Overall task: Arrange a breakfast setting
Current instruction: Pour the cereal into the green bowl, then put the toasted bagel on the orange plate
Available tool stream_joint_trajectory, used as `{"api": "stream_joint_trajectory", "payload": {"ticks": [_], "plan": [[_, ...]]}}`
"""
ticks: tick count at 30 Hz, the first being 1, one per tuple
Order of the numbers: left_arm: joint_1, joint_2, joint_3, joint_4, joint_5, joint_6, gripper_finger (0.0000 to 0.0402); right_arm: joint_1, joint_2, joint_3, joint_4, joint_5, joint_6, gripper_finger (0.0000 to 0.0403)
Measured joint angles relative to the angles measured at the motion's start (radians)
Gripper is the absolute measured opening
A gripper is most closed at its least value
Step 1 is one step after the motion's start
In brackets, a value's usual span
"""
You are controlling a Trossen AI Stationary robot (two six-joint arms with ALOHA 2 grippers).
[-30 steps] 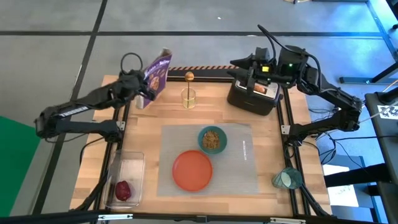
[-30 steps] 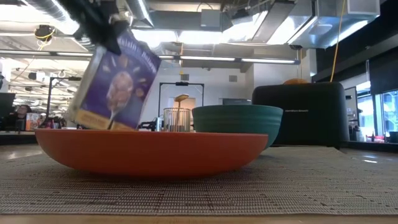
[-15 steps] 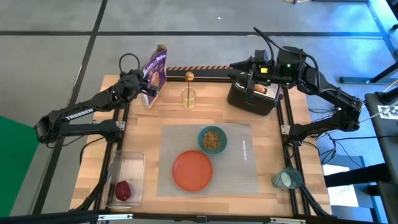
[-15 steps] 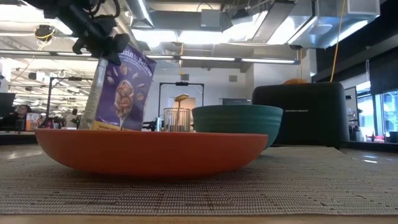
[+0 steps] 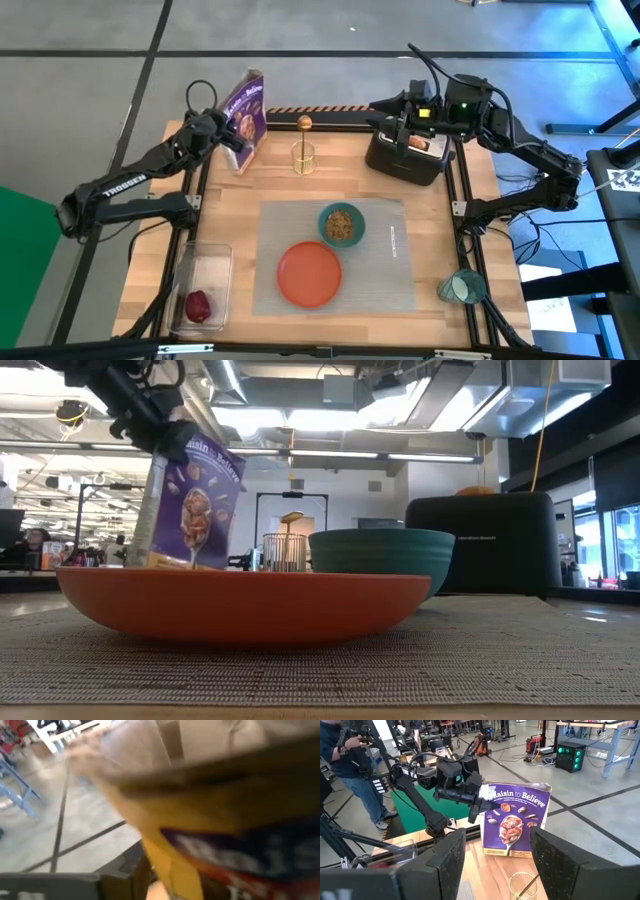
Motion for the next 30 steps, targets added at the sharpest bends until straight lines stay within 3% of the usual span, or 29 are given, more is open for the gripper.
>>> {"api": "stream_joint_trajectory", "payload": {"ticks": [7, 20, 30], "plan": [[0.033, -0.005, 0.077, -0.024, 0.011, 0.122, 0.0180, 0.000, 0.000, 0.000, 0.039, 0.000, 0.015, 0.0209], [0.052, -0.005, 0.098, -0.062, 0.090, 0.180, 0.0180, 0.001, 0.000, 0.000, 0.040, 0.000, 0.041, 0.0209], [0.048, -0.016, 0.232, -0.114, 0.107, 0.225, 0.0180, 0.001, 0.001, 0.000, 0.051, 0.008, 0.042, 0.0209]]}}
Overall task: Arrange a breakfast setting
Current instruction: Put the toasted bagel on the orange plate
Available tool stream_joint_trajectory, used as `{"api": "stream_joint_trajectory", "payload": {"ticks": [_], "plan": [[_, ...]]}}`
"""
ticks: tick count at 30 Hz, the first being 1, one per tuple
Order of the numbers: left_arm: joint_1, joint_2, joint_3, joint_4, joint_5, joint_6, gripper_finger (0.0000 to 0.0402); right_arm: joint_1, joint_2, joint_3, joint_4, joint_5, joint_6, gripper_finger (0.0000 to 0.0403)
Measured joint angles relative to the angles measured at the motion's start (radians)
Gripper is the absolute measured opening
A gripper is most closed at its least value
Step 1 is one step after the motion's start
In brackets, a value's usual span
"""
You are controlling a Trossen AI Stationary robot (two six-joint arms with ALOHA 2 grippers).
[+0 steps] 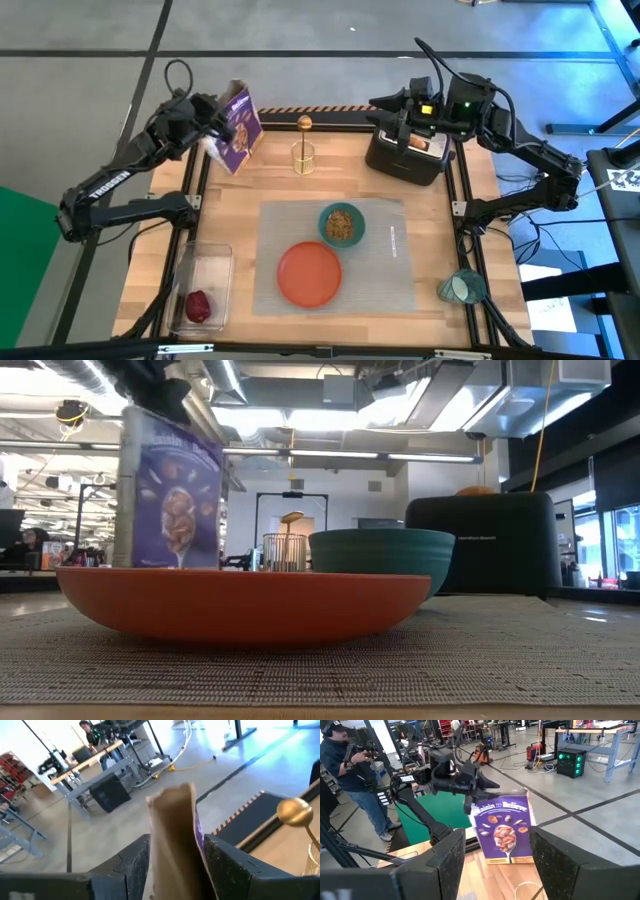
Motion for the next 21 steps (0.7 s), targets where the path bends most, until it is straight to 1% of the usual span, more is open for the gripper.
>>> {"api": "stream_joint_trajectory", "payload": {"ticks": [8, 11, 13, 18, 21], "plan": [[0.000, 0.000, 0.016, -0.027, -0.001, 0.008, 0.0180, 0.000, 0.000, 0.000, 0.045, 0.006, 0.000, 0.0209], [0.000, 0.000, 0.016, -0.015, 0.007, 0.008, 0.0180, 0.000, 0.000, 0.000, 0.046, 0.028, 0.005, 0.0209], [0.000, 0.000, 0.029, -0.014, 0.023, 0.008, 0.0180, 0.000, 0.000, 0.000, 0.041, 0.058, 0.044, 0.0209], [-0.010, -0.002, 0.123, -0.031, 0.176, -0.021, 0.0180, -0.001, 0.006, 0.000, -0.050, 0.186, 0.160, 0.0209], [-0.025, 0.005, 0.199, -0.044, 0.226, -0.052, 0.0180, -0.001, 0.017, -0.001, -0.115, 0.220, 0.225, 0.0209]]}}
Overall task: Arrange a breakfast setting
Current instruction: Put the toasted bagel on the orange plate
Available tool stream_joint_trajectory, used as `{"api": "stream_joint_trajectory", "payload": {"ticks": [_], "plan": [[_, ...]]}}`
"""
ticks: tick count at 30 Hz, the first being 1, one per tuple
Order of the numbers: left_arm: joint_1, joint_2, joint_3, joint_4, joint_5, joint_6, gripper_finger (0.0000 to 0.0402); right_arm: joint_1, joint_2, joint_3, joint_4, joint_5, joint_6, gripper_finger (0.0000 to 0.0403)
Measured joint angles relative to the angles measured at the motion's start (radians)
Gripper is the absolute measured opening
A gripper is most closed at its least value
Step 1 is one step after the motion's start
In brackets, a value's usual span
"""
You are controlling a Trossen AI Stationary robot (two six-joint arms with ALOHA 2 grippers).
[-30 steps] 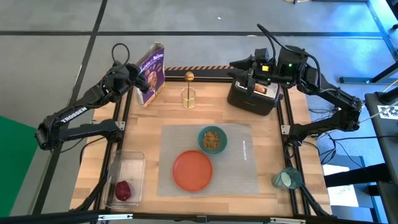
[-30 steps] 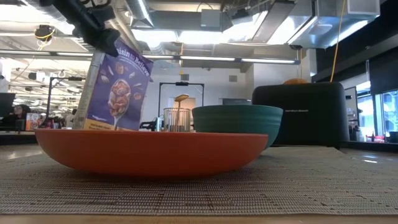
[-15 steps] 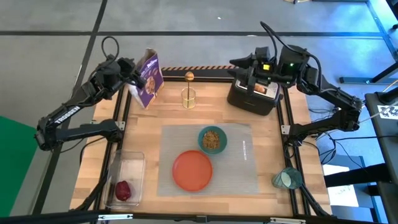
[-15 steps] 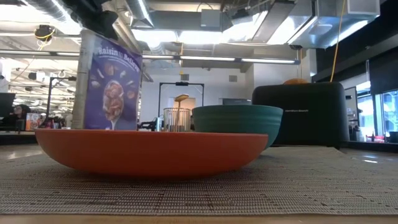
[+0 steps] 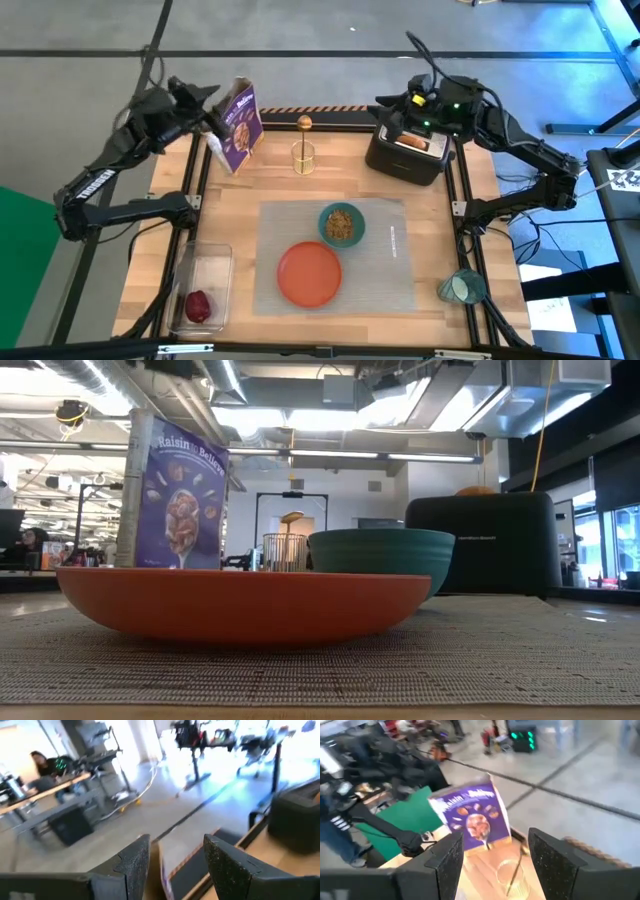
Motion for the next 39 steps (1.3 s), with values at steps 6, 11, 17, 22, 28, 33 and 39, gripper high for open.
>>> {"api": "stream_joint_trajectory", "payload": {"ticks": [6, 11, 17, 22, 28, 33, 39], "plan": [[-0.060, 0.017, 0.117, -0.062, 0.143, -0.119, 0.0180, 0.000, 0.013, 0.000, -0.092, -0.120, 0.125, 0.0209], [-0.172, 0.061, 0.123, -0.099, 0.275, -0.236, 0.0171, 0.001, 0.014, 0.000, -0.253, -0.149, 0.249, 0.0209], [-0.361, 0.158, 0.122, -0.133, 0.280, -0.253, 0.0158, 0.068, 0.014, 0.000, -0.592, -0.022, 0.408, 0.0209], [-0.469, 0.228, 0.122, -0.130, 0.275, -0.222, 0.0157, 0.185, 0.014, 0.000, -0.780, 0.032, 0.521, 0.0209], [-0.531, 0.266, 0.122, -0.129, 0.271, -0.236, 0.0157, 0.288, 0.017, 0.000, -0.801, 0.029, 0.524, 0.0209], [-0.552, 0.317, 0.121, -0.112, 0.272, -0.207, 0.0157, 0.257, 0.021, 0.000, -0.886, 0.086, 0.430, 0.0209], [-0.564, 0.388, 0.121, -0.009, 0.275, -0.230, 0.0157, 0.007, 0.023, 0.000, -0.878, 0.016, 0.103, 0.0209]]}}
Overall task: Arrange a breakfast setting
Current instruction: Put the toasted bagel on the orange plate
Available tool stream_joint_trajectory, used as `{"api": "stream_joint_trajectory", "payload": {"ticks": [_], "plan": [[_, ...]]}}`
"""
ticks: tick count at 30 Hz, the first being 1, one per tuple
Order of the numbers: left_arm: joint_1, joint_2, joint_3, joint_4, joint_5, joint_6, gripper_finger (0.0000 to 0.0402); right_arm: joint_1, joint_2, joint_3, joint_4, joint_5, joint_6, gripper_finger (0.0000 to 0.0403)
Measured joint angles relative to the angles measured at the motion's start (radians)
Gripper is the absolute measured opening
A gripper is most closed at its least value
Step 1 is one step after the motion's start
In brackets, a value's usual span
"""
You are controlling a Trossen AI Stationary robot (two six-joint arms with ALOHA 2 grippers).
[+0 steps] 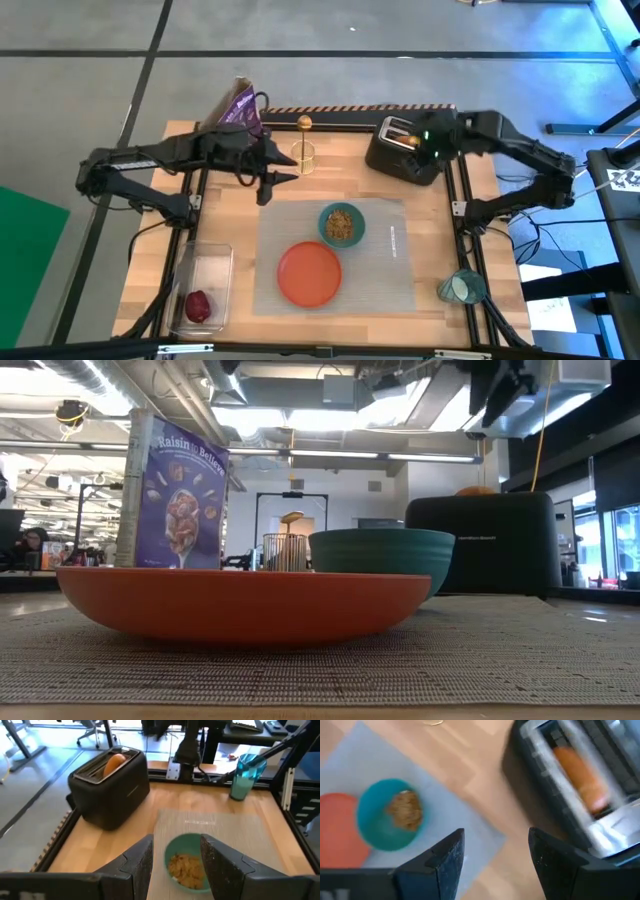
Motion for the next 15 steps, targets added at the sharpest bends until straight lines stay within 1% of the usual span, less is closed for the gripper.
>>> {"api": "stream_joint_trajectory", "payload": {"ticks": [4, 8, 11, 15], "plan": [[-0.004, 0.046, 0.000, 0.103, -0.006, -0.001, 0.0157, -0.211, 0.035, 0.000, -0.004, -0.080, -0.260, 0.0209], [-0.007, 0.076, 0.000, 0.187, -0.010, -0.002, 0.0157, -0.381, 0.091, 0.000, -0.007, -0.172, -0.454, 0.0209], [-0.011, 0.090, 0.000, 0.213, -0.031, -0.026, 0.0157, -0.455, 0.134, 0.000, -0.006, -0.198, -0.550, 0.0209], [-0.019, 0.092, 0.000, 0.209, -0.115, -0.099, 0.0157, -0.507, 0.182, 0.000, -0.004, -0.194, -0.661, 0.0209]]}}
